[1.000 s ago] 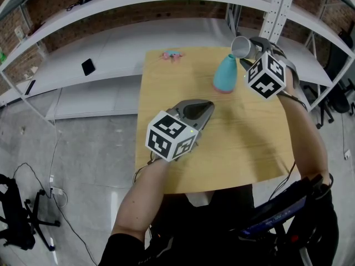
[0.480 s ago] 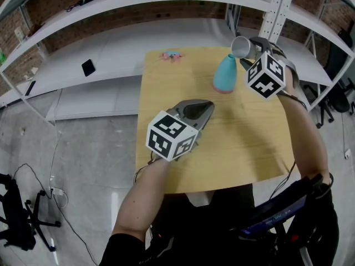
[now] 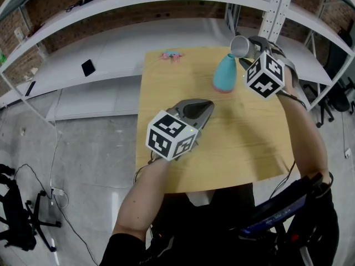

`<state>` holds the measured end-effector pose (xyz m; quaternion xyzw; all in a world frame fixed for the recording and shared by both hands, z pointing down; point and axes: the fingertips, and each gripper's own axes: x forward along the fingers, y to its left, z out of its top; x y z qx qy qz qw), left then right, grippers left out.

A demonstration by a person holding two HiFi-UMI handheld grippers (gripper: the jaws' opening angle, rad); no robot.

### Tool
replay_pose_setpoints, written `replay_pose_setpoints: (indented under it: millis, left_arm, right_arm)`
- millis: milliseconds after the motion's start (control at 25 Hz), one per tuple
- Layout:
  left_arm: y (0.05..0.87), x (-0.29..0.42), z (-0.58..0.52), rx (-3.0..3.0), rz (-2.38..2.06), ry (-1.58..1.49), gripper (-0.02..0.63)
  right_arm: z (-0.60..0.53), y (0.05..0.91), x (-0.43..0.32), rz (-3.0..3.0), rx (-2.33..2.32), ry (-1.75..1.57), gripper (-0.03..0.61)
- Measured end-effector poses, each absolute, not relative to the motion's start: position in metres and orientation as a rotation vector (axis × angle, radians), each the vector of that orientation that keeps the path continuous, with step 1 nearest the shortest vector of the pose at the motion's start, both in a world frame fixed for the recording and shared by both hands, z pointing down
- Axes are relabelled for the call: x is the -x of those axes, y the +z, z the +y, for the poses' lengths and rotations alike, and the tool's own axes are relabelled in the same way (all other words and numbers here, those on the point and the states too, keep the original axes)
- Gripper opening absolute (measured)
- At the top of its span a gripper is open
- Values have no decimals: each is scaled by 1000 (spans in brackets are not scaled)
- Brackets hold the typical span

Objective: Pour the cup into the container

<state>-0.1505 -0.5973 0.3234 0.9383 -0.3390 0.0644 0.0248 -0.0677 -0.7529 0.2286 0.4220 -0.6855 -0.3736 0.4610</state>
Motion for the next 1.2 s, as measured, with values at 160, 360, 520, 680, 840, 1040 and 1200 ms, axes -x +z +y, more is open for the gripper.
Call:
replay_pose_setpoints:
  millis: [160,360,520,680,840,1040,1200]
  left_arm:
    - [323,151,-597,-2901,-1047,200,0]
    - [323,151,-597,-2901,-1047,200,2]
    - [323,152,-597,-2901,-1047,199,0]
    - [323,152,-597,-2900,-1048,199,2]
    - [323,152,-597,-2900,-1048,199,2]
    - [322,153,-598,-2898,-1050,200,2]
    - [322,153,-598,-2897,-1050,201,2]
  right_arm:
    - [-753,230,67,-1682,-1040,-922,294]
    - [-753,230,66,-1691,-1049,-921,295]
    - [-754,234,66,-1800,-1060,-824,295]
    - [-753,237,62,-1949,-1094,-684,295]
    - [-756,240,47,-2108,-1169,-517,295]
    - [-761,248,23,-2320,-1288,-239,295]
    - [-762,262,2,-2387,-1347,-99,295]
